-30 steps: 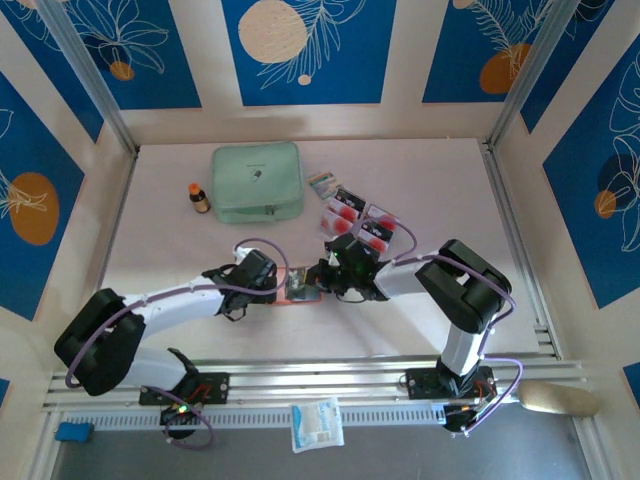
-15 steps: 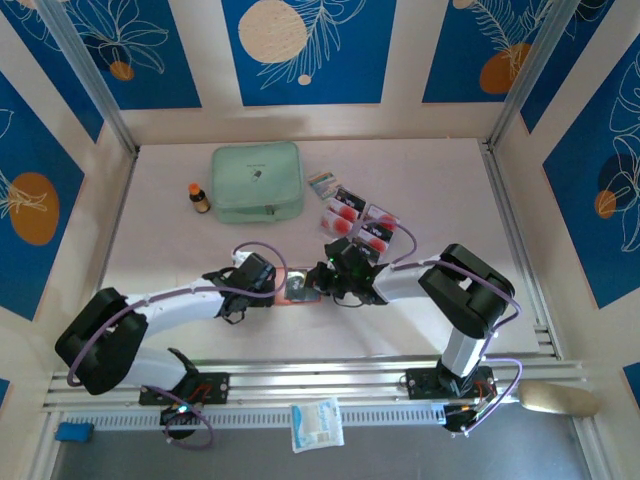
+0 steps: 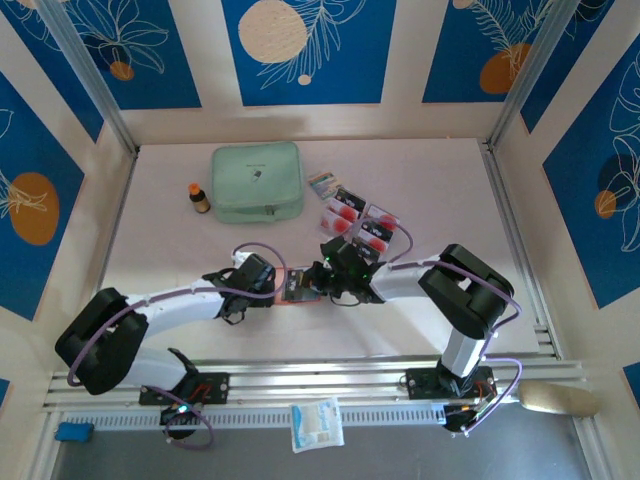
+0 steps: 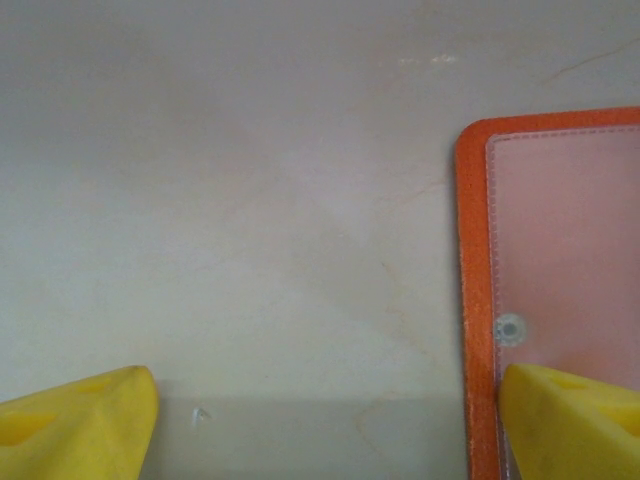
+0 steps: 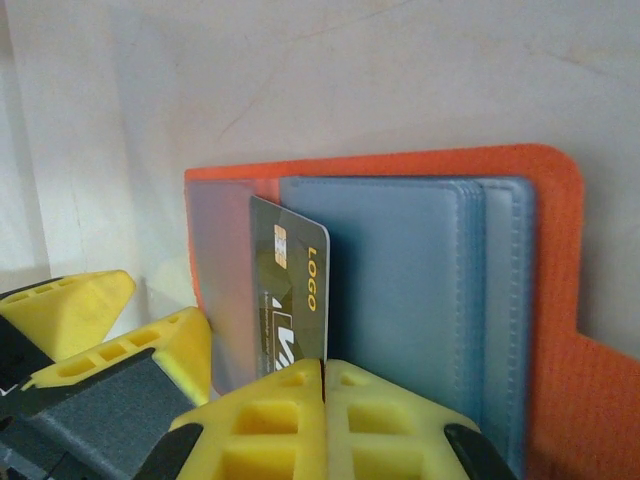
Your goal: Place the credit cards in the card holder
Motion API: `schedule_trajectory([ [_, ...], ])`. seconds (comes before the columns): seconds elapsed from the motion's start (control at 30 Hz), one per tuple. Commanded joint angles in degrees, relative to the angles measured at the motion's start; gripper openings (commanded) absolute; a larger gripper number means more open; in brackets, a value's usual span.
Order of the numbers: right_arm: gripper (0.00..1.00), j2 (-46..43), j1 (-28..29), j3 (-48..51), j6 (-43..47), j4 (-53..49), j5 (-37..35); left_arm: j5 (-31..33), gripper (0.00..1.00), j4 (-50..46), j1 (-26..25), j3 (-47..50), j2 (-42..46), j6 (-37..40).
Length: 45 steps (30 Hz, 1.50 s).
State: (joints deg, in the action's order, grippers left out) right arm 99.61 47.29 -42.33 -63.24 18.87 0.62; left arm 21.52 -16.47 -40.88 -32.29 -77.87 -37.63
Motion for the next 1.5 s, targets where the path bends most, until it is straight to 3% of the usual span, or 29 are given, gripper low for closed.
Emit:
schedule_trajectory([
  [0.0,0.00,1.2,0.4,-1.5,0.9,-2.8,1.8,0.1,0.89,-0.2,0.5,0.6,-1.0,-0.4],
  [0.37,0.00,5.7,-0.1,-6.3,2.6,-7.8,6.7,0.2,0.89,-2.1,0.9,-3.8,0.6,0.2],
  [0.5,0.29,2.6,-1.8,-7.6,7.0,-12.7,9.0,-0.3,0.90,-4.4,3.7,-6.3,1.6,-0.1],
  [0.63,0.36,-1.6,-3.1,-8.1,11.5,-18.3,9.2,-1.5,0.90,-5.2,6.7,-6.1,2.2,-1.1],
  [0.8,0.32,-2.8,-3.7,-11.5,16.5,-23.4,9.3,-3.1,0.90,-4.4,7.6,-4.6,0.8,-1.7],
  [1.1,0.11,3.8,-2.4,-18.4,19.9,-25.9,11.3,-3.8,0.89,-2.0,7.6,-2.9,-1.9,-2.5],
  [1.47,0.01,10.4,-0.5,-21.5,20.1,-28.2,9.9,-4.0,0.89,-0.1,7.6,-2.8,-4.5,-1.8],
])
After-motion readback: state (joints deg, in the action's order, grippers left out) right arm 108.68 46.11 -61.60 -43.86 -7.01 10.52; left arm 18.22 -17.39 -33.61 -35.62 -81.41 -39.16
